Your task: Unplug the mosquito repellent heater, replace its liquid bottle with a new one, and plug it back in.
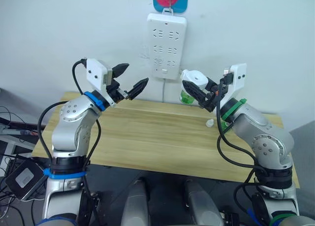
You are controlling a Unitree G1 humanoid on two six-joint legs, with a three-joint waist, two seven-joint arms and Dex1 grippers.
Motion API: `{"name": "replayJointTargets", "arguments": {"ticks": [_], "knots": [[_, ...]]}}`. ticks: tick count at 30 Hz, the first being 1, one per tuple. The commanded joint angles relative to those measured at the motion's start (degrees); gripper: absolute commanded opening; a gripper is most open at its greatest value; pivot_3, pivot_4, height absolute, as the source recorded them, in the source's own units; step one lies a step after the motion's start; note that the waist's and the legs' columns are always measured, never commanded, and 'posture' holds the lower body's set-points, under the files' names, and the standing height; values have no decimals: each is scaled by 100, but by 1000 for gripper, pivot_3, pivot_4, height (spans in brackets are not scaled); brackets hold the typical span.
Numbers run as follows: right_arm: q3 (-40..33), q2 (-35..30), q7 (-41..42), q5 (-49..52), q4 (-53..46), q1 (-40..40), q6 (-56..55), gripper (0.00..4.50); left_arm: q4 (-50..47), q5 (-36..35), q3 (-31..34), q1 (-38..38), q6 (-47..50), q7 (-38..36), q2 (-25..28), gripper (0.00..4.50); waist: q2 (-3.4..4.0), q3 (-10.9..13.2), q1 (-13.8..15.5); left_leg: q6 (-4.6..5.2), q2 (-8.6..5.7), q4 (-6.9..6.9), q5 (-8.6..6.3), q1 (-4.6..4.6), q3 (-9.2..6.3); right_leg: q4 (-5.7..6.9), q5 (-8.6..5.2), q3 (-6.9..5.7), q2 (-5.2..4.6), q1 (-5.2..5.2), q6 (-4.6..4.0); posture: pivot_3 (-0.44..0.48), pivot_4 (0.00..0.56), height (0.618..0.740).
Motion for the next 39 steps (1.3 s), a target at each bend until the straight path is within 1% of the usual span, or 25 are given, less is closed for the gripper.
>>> {"name": "replayJointTargets", "arguments": {"ticks": [1, 7, 13, 17, 21, 26, 30, 31, 33, 34, 35, 37, 38, 39], "knots": [[-118, 45, 103, 166, -240, -119, -26, 3088, 997, 138, -130, -671, -607, -487, -42, 4500, 0, 0, 16, 0, 1, 0, 0, -1, -3, 0, 0, -4, 1, 0, 0, -43, 253, 740], [-167, 101, 9, 212, -393, -38, 40, 3088, 2688, 389, -347, -1672, -1408, -1253, -172, 4500, -1, 0, -37, 0, 1, -5, 0, -2, -1, 0, 0, -2, 2, -2, -1, -64, 253, 740], [-241, 120, -64, 225, -508, 33, 102, 3088, 4013, 620, -415, -2479, -2016, -1769, -352, 4500, -1, 0, -48, 0, 1, -8, 0, -4, -2, 0, 0, -4, 3, -5, -1, -93, 252, 740], [-267, 121, -101, 213, -549, 62, 129, 3088, 4603, 764, -436, -2845, -2285, -2115, -441, 4500, -2, -1, -23, 0, -3, 2, 1, -6, -4, 4, 0, -5, 1, -3, 1, -103, 249, 740], [-263, 103, -129, 194, -589, 98, 138, 3088, 4829, 748, -395, -3058, -2282, -2481, -531, 4500, -2, -1, -37, 1, -5, 9, 0, -10, -3, 3, 1, -2, -1, -2, 4, -106, 248, 740], [-280, 62, -135, 202, -627, 146, 157, 3088, 4625, 457, -270, -3179, -1616, -2956, -580, 4500, -2, -1, -106, 1, -3, 0, 0, -9, -5, 5, 2, -4, 1, -6, 2, -107, 246, 740], [-287, -23, -166, 171, -687, 163, 213, 3088, 4283, 295, -226, -3072, -1002, -3197, -463, 4500, -2, -1, -174, 1, -3, -6, 0, -10, -6, 6, 2, -4, 1, -8, 2, -113, 244, 740], [-293, -37, -178, 167, -703, 169, 225, 3088, 4216, 275, -215, -3044, -901, -3213, -439, 4113, -2, -1, -187, 0, -3, -6, 0, -10, -6, 7, 2, -4, 1, -8, 2, -113, 244, 740], [-317, -55, -235, 202, -786, 207, 274, 3088, 4052, 226, -215, -2970, -638, -3299, -344, 3676, -2, -1, -207, 0, -2, -7, 0, -9, -6, 9, 2, -4, 1, -9, 2, -115, 243, 740], [-329, -78, -270, 195, -829, 222, 301, 3088, 3976, 208, -222, -2936, -498, -3345, -288, 3310, -2, -1, -211, 0, -2, -7, 1, -9, -6, 13, 1, -4, 1, -11, 2, -115, 243, 740], [-343, -88, -309, 192, -867, 234, 325, 3088, 3901, 201, -235, -2896, -386, -3391, -235, 3094, -2, -1, -213, 0, -2, -7, 1, -8, -6, 16, 1, -4, 1, -12, 2, -118, 243, 740], [-374, -110, -374, 169, -914, 237, 367, 3088, 3772, 196, -249, -2824, -213, -3437, -160, 2410, -2, -1, -217, 0, -1, -6, 1, -7, -5, 23, 1, -4, 1, -14, 1, -121, 242, 740], [-385, -122, -391, 163, -924, 230, 381, 3088, 3728, 186, -236, -2800, -148, -3428, -140, 2266, -2, -1, -218, 0, -1, -5, 1, -6, -5, 27, 1, -3, 1, -14, 1, -121, 242, 740], [-392, -129, -410, 166, -933, 223, 394, 3088, 3690, 175, -222, -2779, -97, -3418, -126, 1926, -2, -1, -219, 0, -1, -4, 1, -6, -6, 29, 1, -3, 2, -15, 1, -121, 241, 740]]}}
